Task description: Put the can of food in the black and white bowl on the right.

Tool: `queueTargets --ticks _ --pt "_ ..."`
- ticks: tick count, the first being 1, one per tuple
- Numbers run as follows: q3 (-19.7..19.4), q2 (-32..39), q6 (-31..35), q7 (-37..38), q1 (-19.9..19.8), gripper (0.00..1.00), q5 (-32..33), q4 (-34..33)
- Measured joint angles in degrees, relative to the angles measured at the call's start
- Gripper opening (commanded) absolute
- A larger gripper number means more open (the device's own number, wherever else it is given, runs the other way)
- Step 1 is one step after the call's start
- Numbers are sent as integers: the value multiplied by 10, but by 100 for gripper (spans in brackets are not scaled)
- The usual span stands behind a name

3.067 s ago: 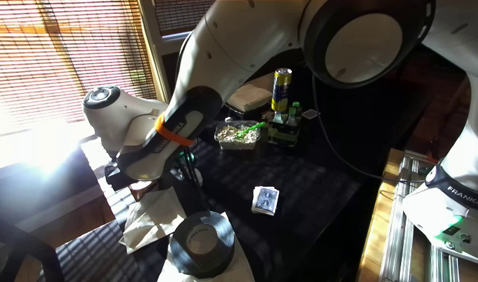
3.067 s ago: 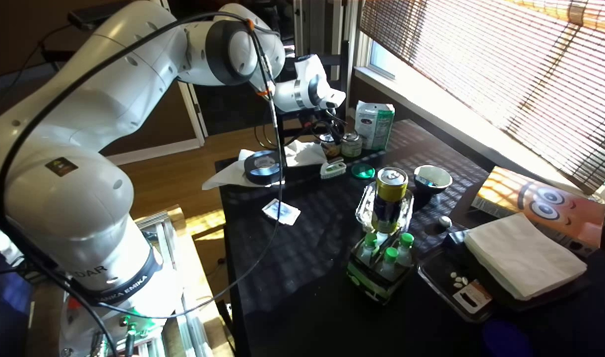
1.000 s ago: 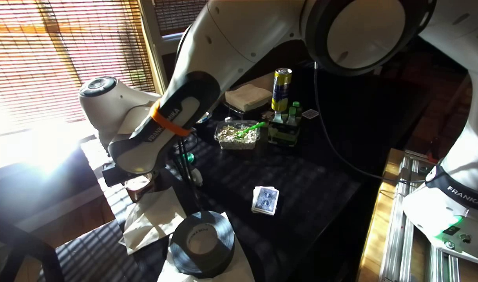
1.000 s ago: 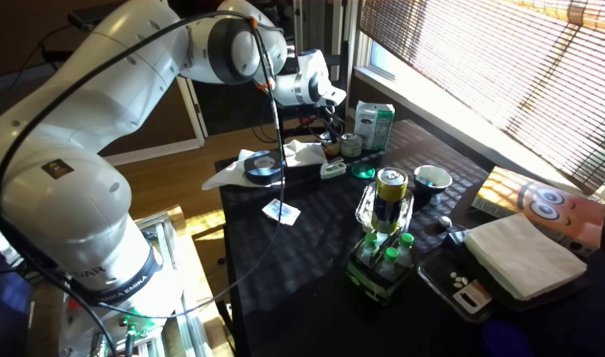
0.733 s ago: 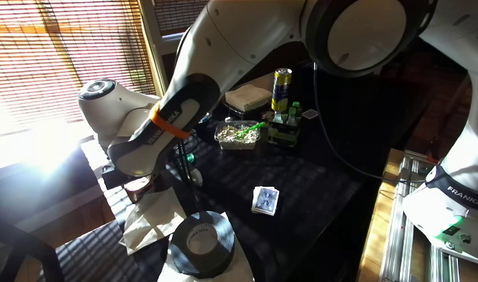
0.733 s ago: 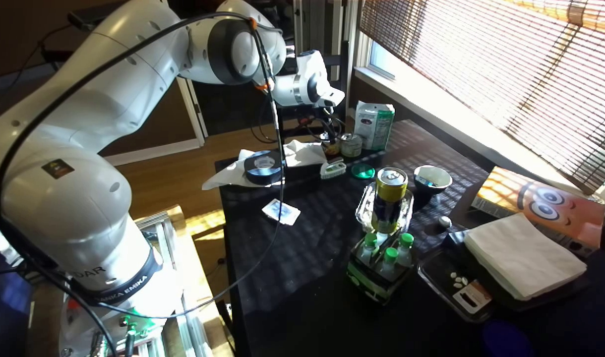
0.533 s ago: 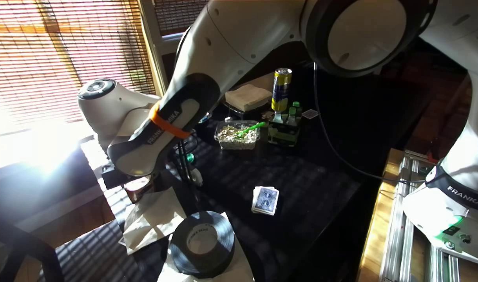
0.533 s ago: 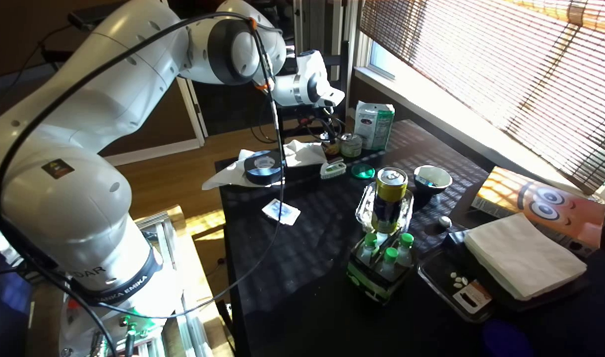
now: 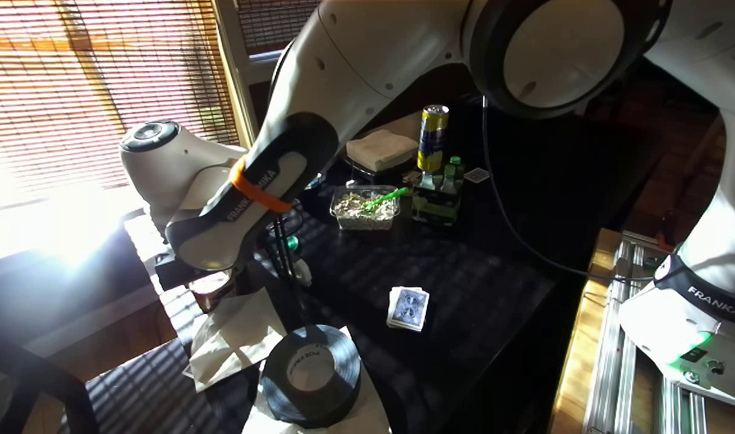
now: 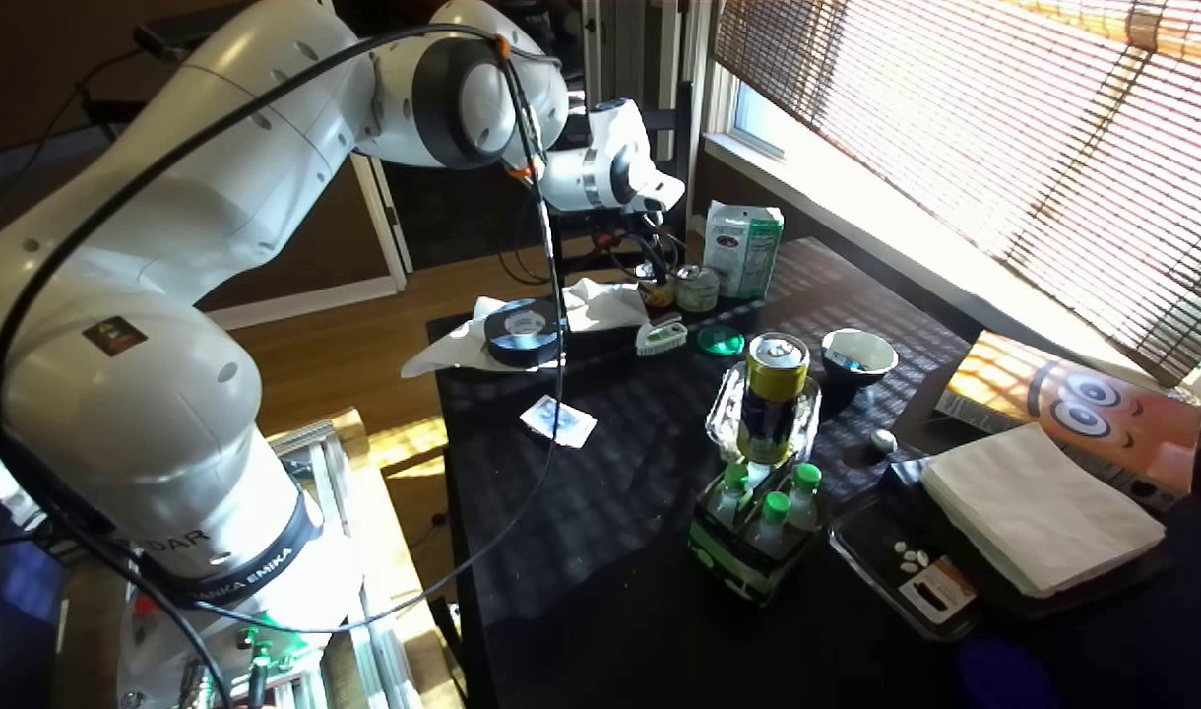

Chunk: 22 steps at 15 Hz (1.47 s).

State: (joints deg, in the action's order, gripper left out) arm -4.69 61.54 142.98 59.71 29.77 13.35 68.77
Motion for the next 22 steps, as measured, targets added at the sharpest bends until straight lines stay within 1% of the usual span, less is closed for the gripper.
queueTargets --ticks 4,19,20,21,22 --pt "0 0 11 4 0 100 0 0" --pt "0 10 11 11 3 100 0 0" --pt "-1 11 11 11 4 77 0 0" --pt "-1 12 11 13 5 73 0 0" --pt "-3 12 11 14 6 71 0 0"
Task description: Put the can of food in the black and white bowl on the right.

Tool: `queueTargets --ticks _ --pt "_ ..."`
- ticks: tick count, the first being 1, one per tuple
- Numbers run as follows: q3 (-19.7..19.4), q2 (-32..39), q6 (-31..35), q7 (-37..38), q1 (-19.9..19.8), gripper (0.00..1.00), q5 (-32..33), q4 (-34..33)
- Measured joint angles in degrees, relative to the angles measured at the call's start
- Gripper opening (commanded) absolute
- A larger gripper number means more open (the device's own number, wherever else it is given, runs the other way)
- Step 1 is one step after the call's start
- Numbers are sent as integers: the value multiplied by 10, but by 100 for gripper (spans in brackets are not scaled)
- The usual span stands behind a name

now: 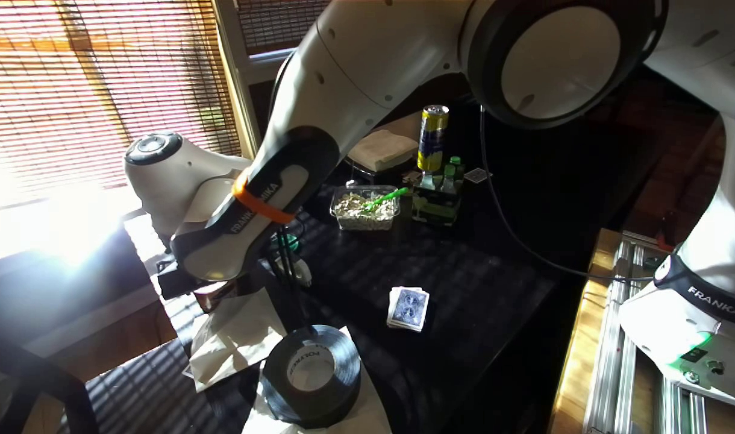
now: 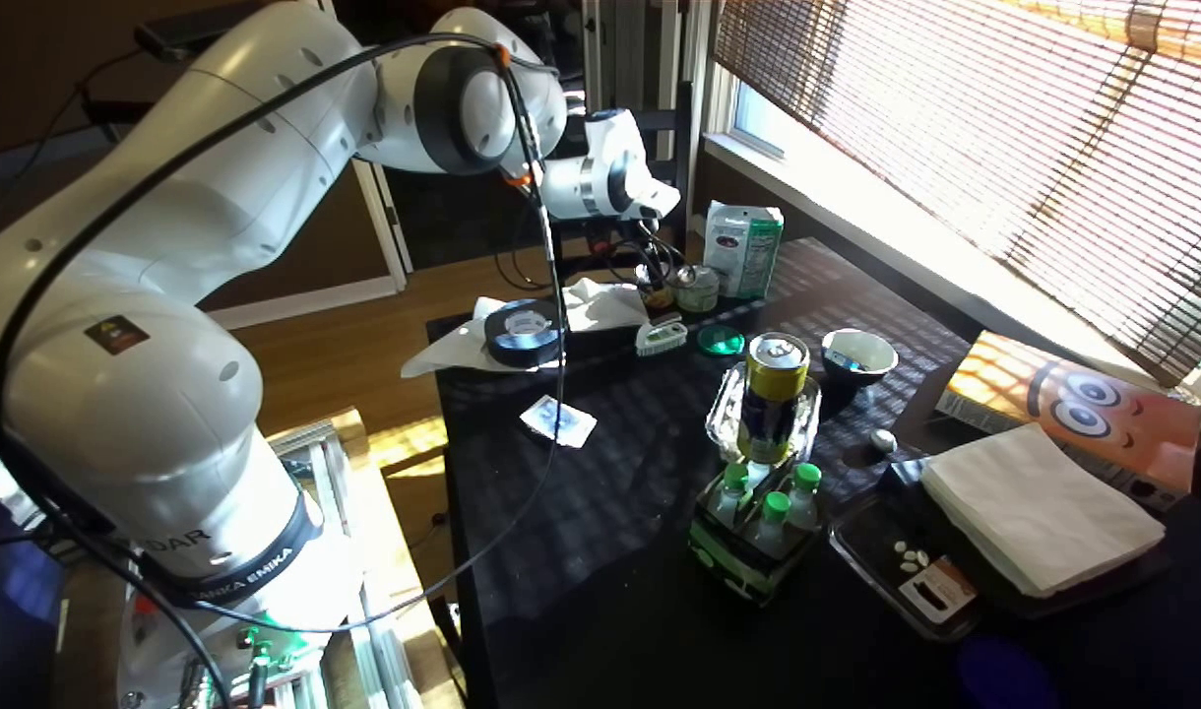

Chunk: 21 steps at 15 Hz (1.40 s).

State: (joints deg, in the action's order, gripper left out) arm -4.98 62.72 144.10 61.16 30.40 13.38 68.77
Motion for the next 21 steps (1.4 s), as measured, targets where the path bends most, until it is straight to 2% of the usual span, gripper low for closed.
queueTargets --ticks 10,13,16,19,20,21 --pt "-17 -16 11 -3 19 71 4 7" --pt "-15 -68 30 -29 18 71 4 48" --pt "-7 -133 32 -67 3 71 3 99" --pt "-12 -187 32 -73 -13 71 3 141" --pt "-14 -202 33 -73 -19 96 3 153" --pt "-11 -217 44 -85 -24 96 3 170"
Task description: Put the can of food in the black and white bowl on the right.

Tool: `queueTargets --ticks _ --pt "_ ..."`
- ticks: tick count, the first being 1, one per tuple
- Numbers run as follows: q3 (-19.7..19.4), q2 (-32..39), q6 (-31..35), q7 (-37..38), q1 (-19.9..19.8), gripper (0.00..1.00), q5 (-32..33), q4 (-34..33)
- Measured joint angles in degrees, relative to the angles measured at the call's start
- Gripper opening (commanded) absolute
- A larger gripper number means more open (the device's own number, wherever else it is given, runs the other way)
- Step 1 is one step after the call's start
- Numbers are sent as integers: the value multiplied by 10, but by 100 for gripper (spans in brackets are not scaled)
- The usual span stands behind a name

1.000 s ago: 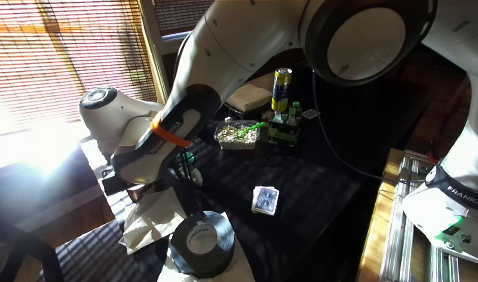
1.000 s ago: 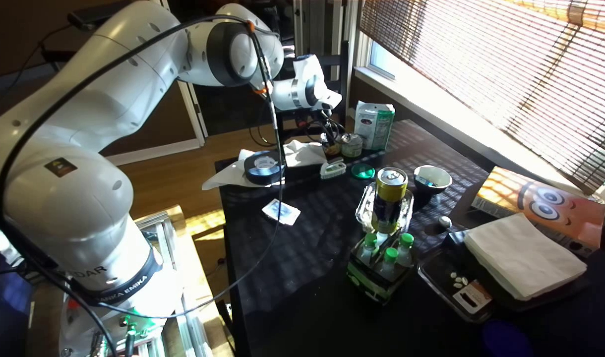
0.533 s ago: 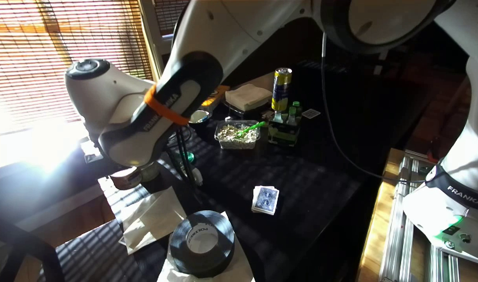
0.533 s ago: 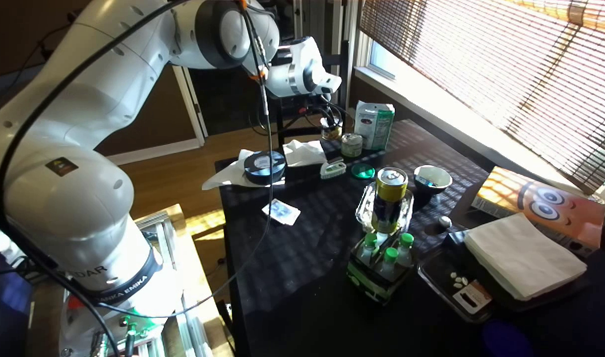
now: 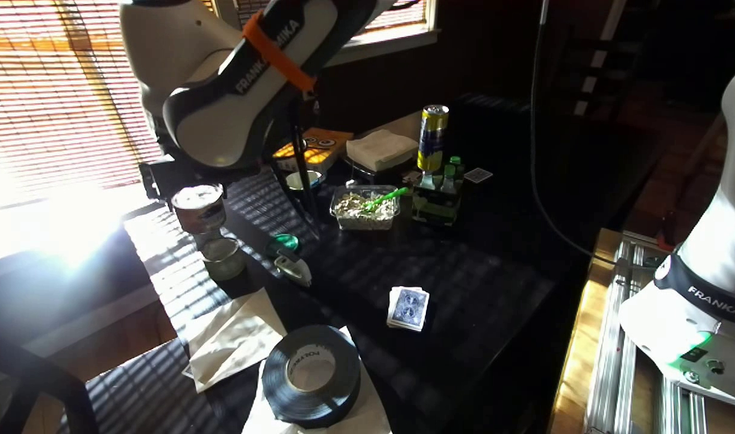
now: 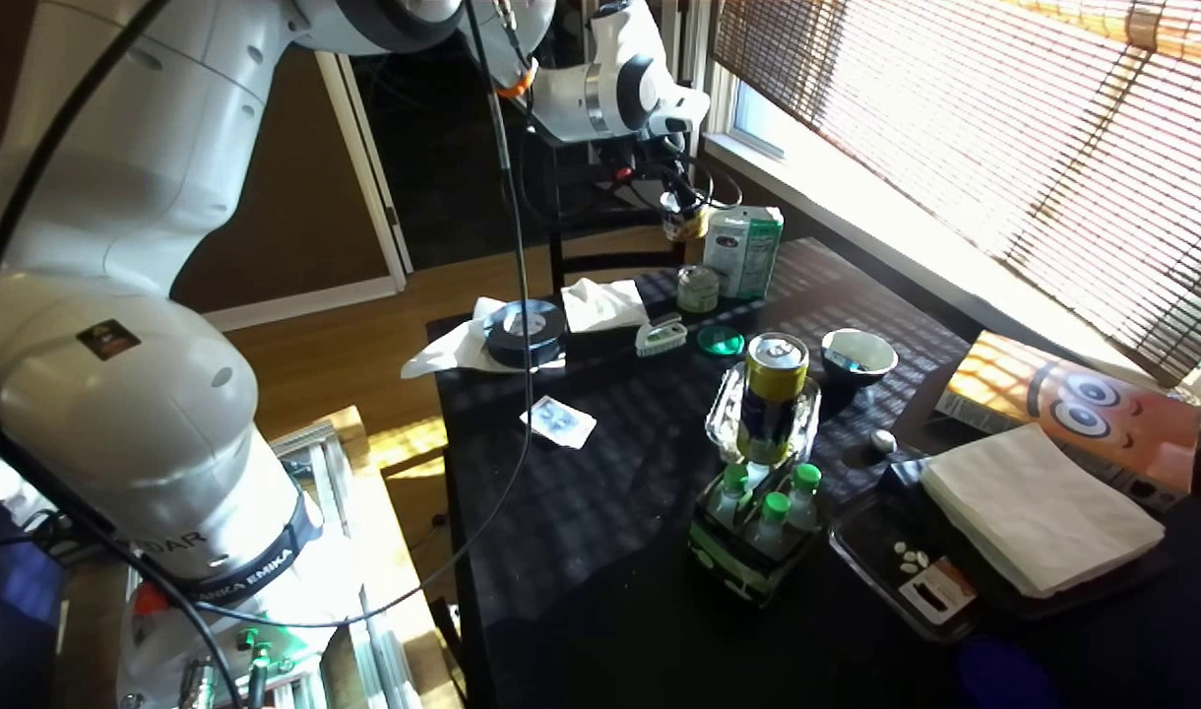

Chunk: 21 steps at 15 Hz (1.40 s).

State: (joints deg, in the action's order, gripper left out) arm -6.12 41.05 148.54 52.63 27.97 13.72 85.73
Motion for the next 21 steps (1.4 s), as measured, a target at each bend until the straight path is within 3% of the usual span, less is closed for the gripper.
queueTargets --ticks 2,3,6,10,13,18,19,21 --pt "9 -24 22 -17 -7 96 0 36" --pt "11 -30 25 -19 -7 71 0 47" --pt "2 -30 27 -5 0 71 1 53" --pt "-59 -9 15 77 14 71 10 29" --pt "-98 32 -28 142 15 71 28 -29" --pt "-101 126 -132 178 -6 71 35 -162" --pt "-94 143 -147 179 -16 96 31 -187" --pt "-79 170 -167 179 -39 96 25 -233"
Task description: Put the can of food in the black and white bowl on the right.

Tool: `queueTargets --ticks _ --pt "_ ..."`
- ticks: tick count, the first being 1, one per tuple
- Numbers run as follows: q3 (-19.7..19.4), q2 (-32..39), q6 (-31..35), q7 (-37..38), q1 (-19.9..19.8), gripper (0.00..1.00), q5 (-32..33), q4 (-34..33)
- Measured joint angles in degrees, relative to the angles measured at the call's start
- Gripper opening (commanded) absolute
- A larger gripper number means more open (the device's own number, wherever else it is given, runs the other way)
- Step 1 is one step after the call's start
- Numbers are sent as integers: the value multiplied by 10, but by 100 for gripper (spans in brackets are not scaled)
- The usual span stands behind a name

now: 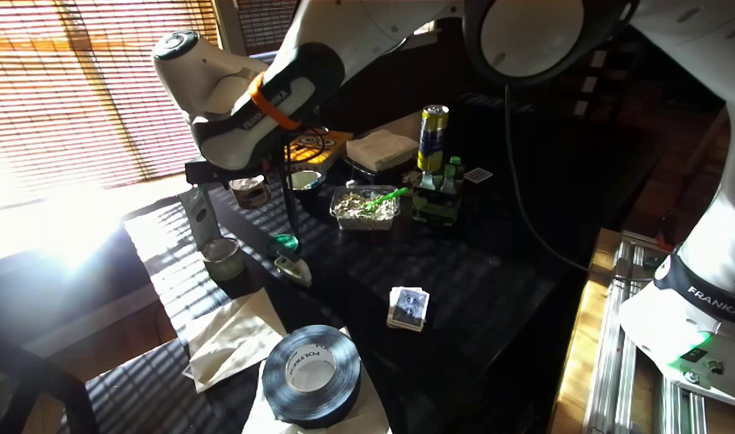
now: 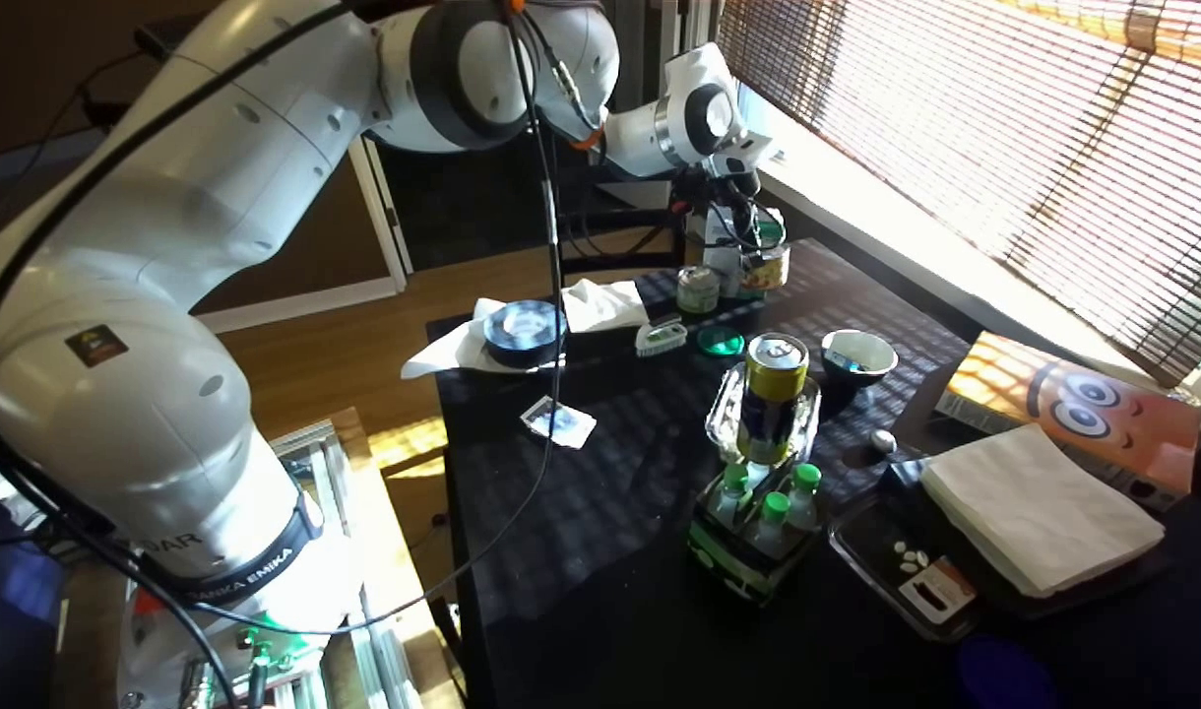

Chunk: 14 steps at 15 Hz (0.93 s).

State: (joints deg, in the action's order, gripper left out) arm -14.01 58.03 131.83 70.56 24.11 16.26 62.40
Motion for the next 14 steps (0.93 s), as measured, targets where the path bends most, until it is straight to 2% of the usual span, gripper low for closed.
queueTargets --ticks 1,2,7,14 --pt "4 9 -3 0 -8 96 0 -15" --pt "6 14 -4 0 -11 71 -1 -24" --pt "9 20 -7 0 -18 71 -1 -28" --pt "49 45 -7 -39 -91 71 -35 -45"
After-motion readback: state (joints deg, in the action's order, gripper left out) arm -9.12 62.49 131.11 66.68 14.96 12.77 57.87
